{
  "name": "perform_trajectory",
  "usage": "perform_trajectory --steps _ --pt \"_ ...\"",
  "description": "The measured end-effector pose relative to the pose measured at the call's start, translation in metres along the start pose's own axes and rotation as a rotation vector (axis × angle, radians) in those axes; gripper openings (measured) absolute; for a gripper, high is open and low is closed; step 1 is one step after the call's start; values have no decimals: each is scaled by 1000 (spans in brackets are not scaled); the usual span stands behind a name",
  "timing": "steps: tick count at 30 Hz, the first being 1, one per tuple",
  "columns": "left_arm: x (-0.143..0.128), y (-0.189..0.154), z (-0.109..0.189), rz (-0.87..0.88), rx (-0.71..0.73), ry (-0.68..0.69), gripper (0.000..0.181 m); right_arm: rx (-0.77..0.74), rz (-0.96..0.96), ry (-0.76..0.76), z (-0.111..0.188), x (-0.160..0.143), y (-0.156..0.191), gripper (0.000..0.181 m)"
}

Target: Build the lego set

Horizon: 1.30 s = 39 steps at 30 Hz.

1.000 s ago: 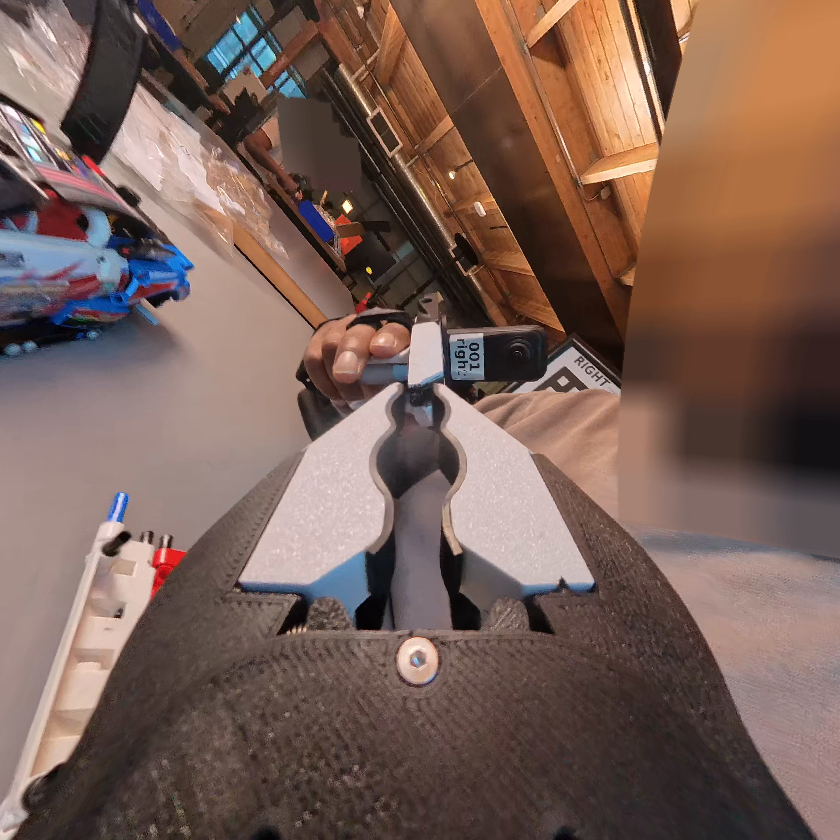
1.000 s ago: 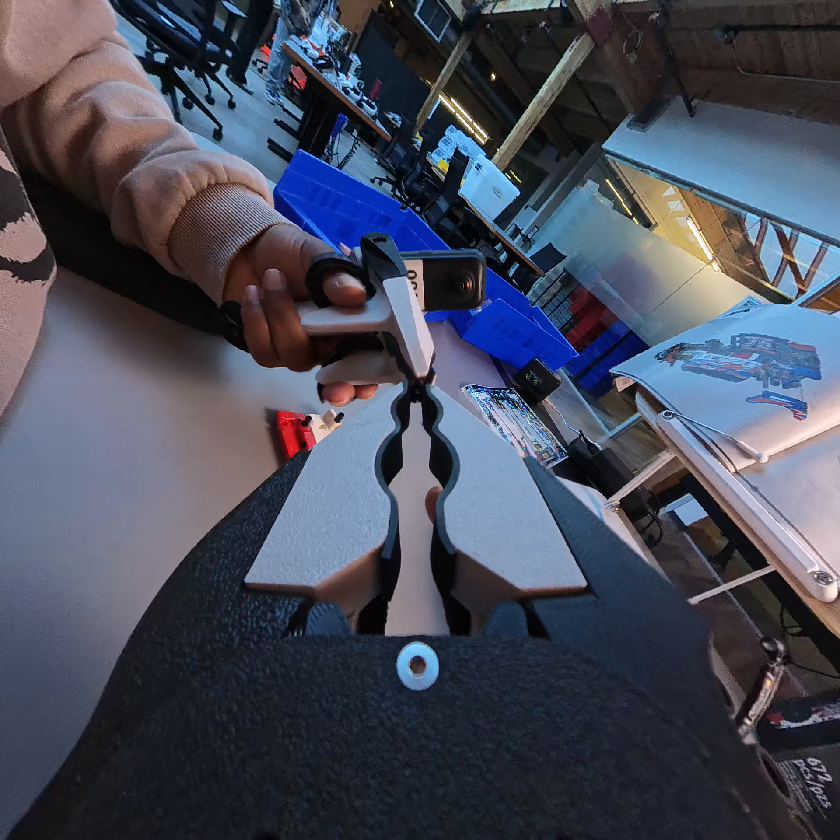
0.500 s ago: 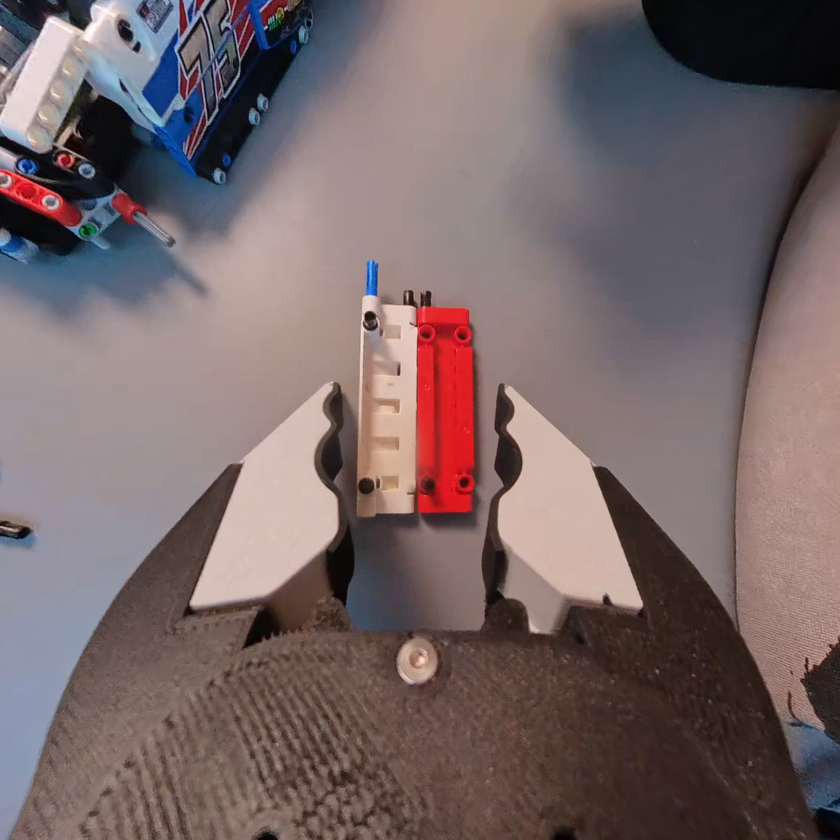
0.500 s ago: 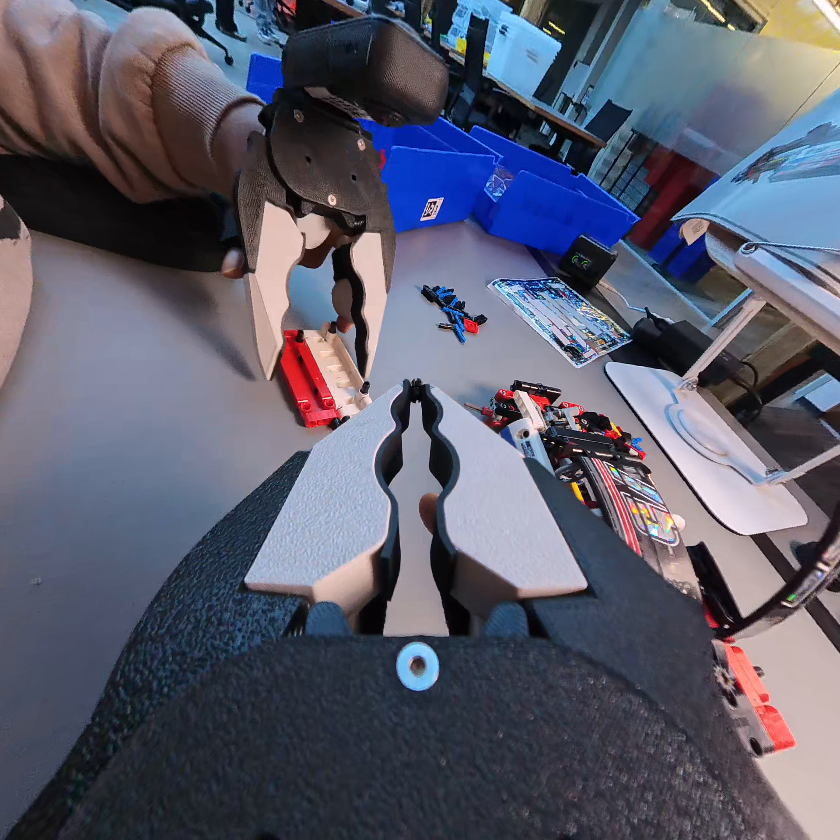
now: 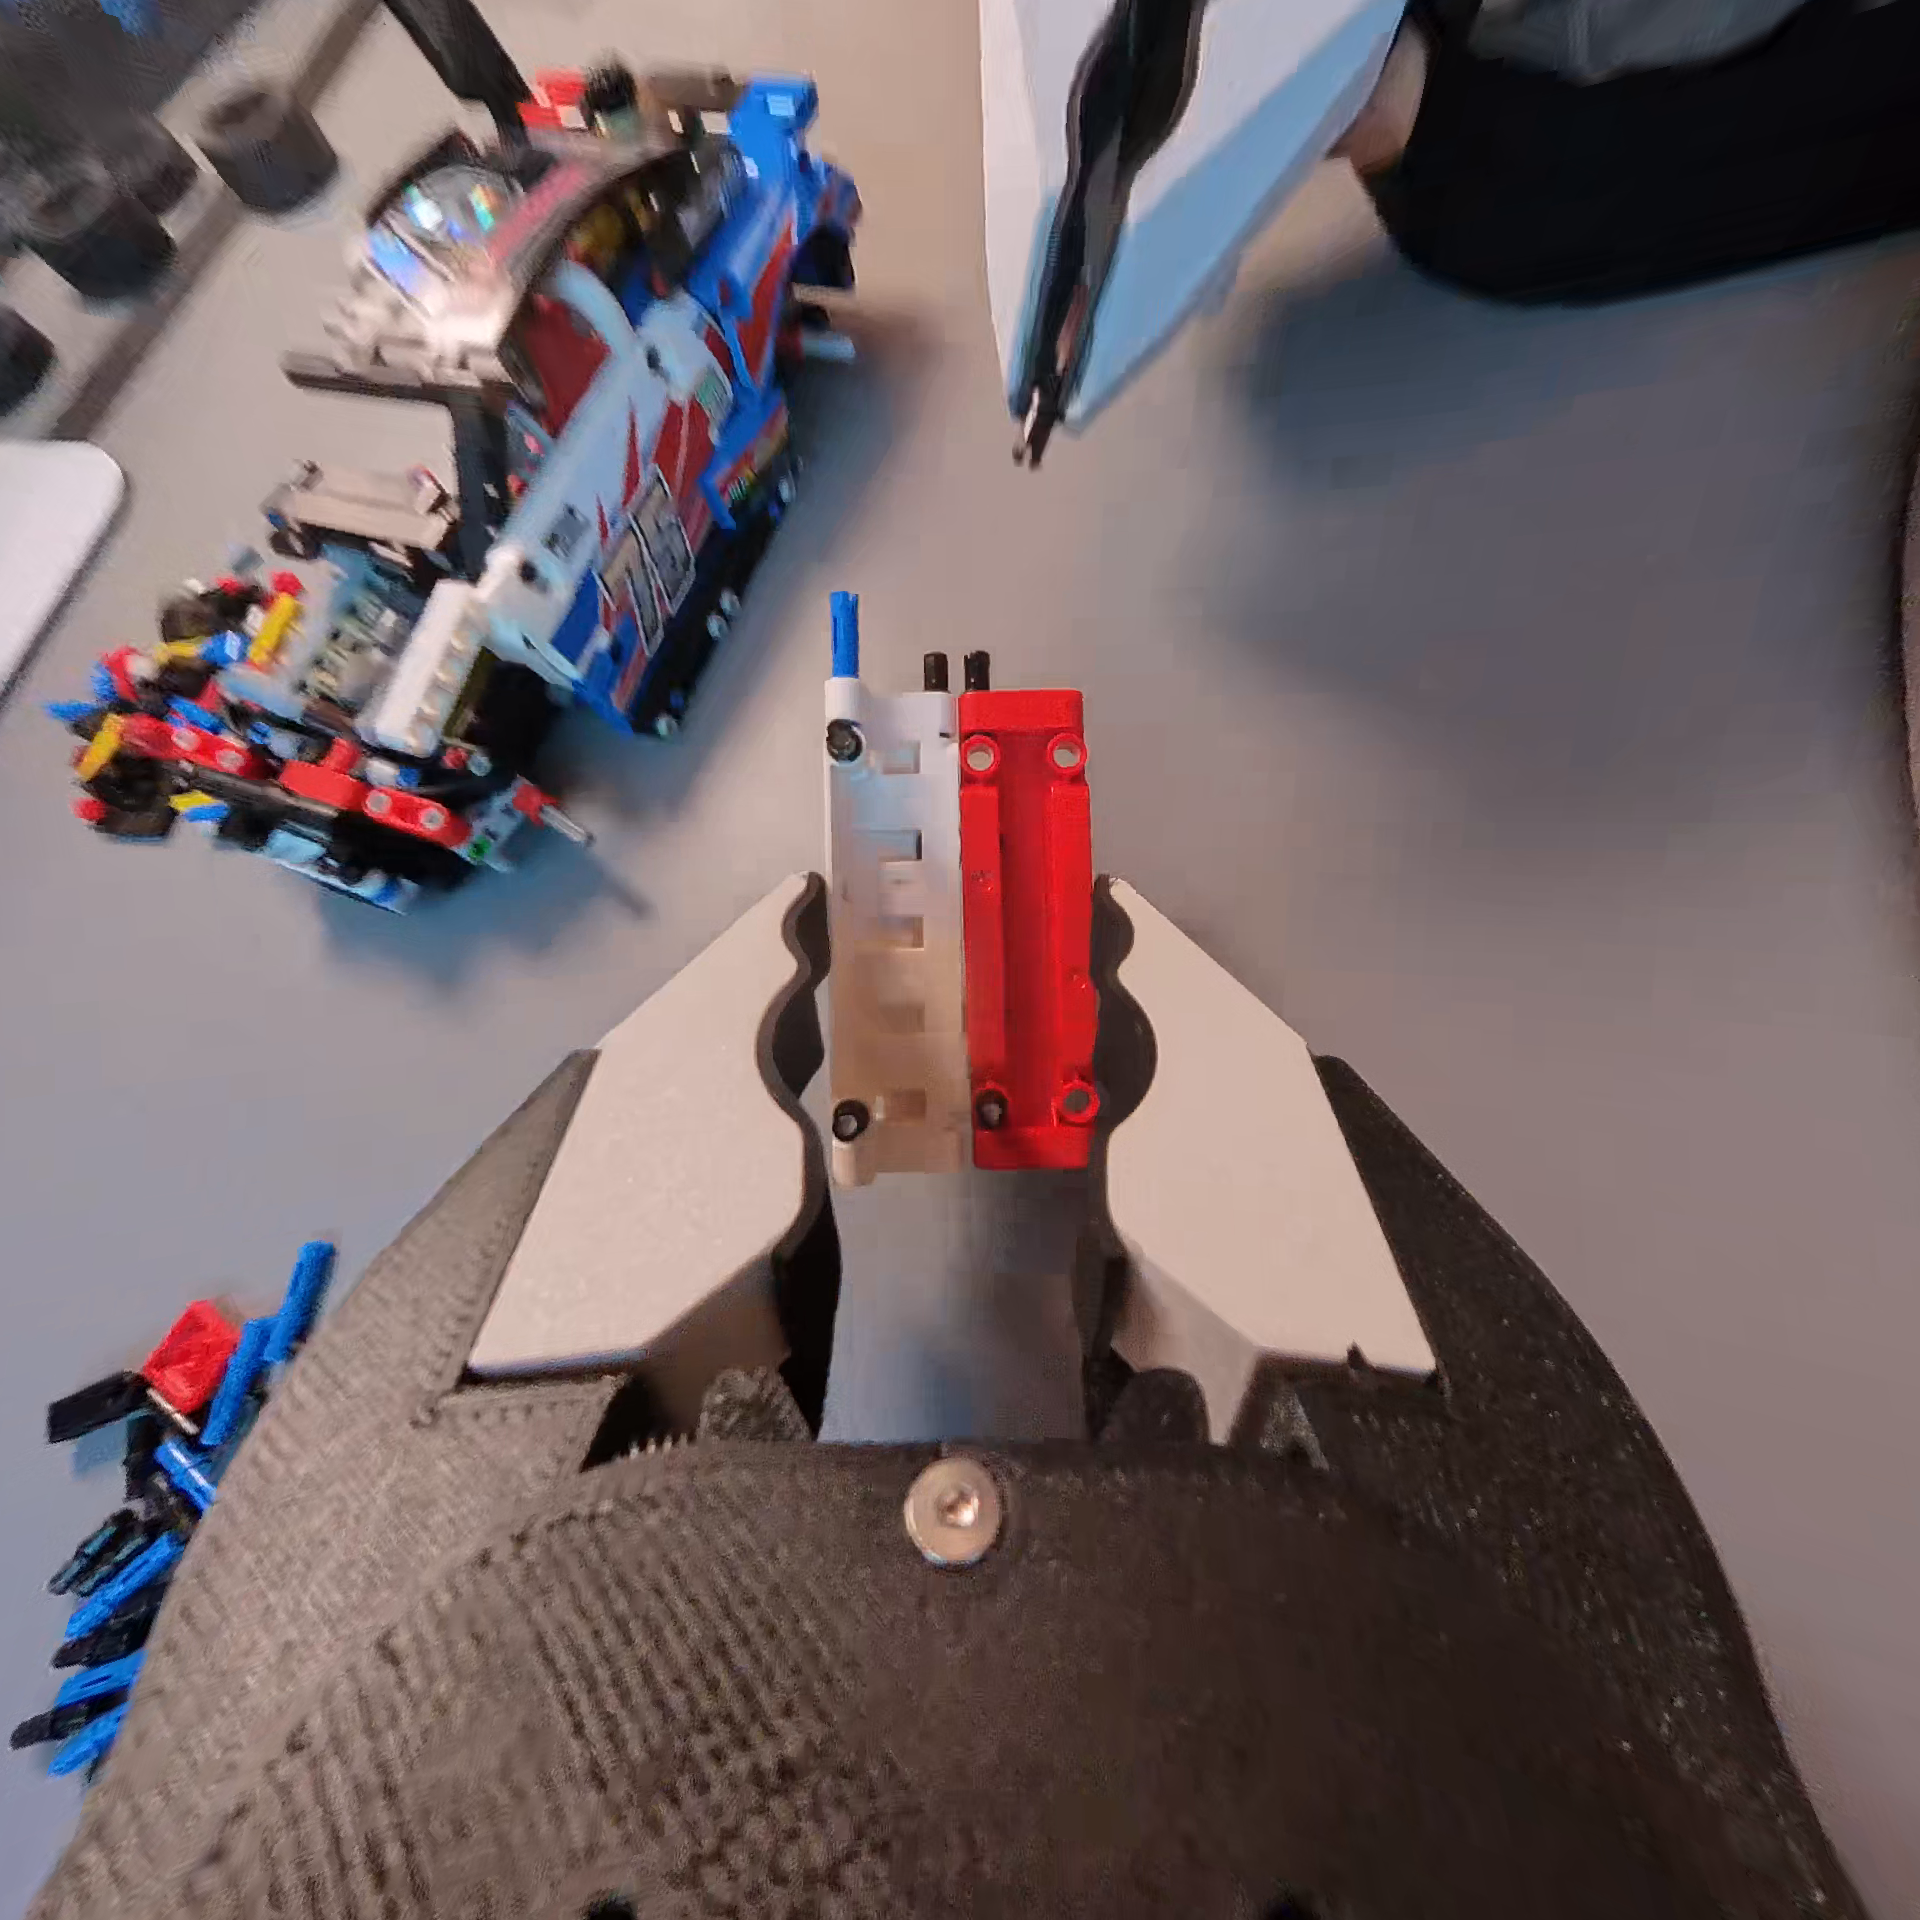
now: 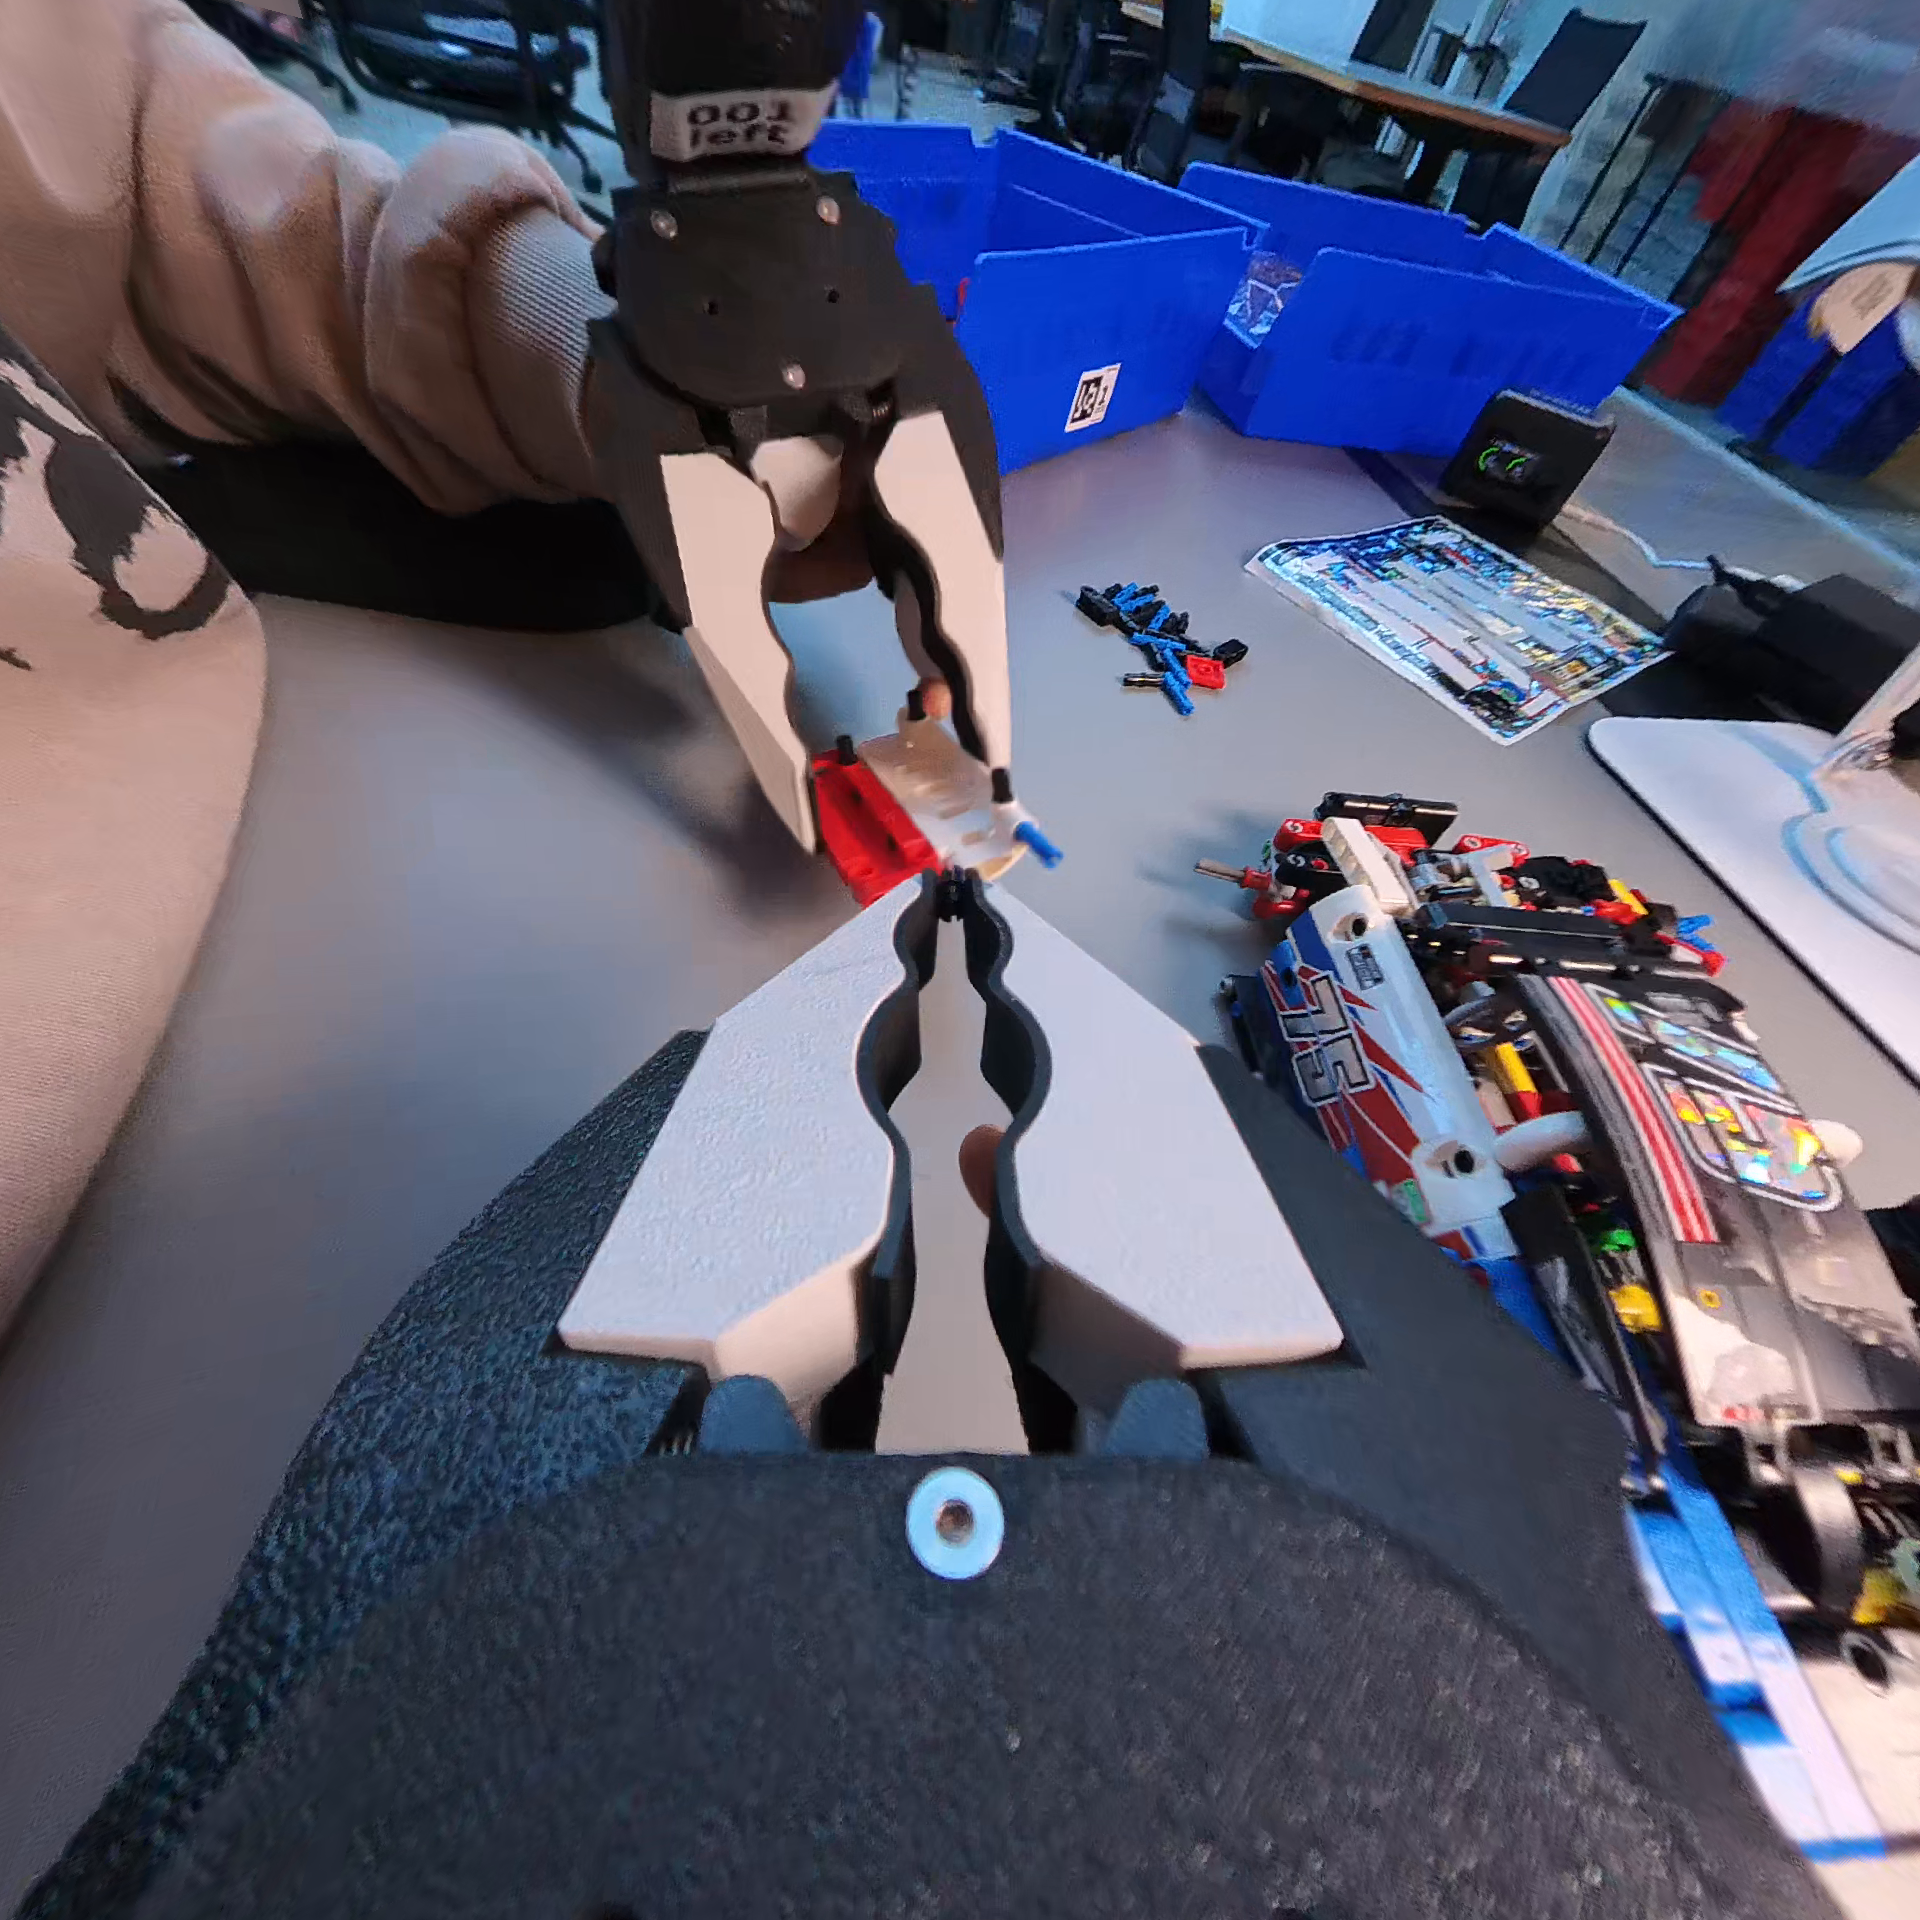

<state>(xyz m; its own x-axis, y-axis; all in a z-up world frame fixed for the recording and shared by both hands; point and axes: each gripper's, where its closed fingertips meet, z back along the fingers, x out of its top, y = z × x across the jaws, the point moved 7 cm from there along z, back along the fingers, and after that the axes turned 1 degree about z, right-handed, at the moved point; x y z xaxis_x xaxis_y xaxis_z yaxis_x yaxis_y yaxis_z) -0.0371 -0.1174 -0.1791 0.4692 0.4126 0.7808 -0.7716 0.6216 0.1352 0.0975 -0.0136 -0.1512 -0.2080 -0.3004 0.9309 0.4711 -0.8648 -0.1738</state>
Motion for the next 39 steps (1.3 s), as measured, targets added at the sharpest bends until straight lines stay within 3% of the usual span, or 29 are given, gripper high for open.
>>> perform_trajectory --steps 2,8,19,27,32,39 --pt "10 -1 6 -57 71 -108 49 31 -70 -7 -2 0 0 2" --pt "20 -8 7 -180 161 -194 49 92 -234 -25 -5 2 -1 2" --pt "19 -11 4 -191 182 -181 48 115 -305 6 -10 -1 -1 2" --pt "10 -23 -5 -286 187 -155 48 193 -674 137 -16 -22 -1 1" --pt "13 -26 1 -310 183 -224 47 331 -938 40 -15 -27 -3 1" --pt "20 -29 12 -336 171 -316 47 457 -1022 -65 -16 -20 0 1"
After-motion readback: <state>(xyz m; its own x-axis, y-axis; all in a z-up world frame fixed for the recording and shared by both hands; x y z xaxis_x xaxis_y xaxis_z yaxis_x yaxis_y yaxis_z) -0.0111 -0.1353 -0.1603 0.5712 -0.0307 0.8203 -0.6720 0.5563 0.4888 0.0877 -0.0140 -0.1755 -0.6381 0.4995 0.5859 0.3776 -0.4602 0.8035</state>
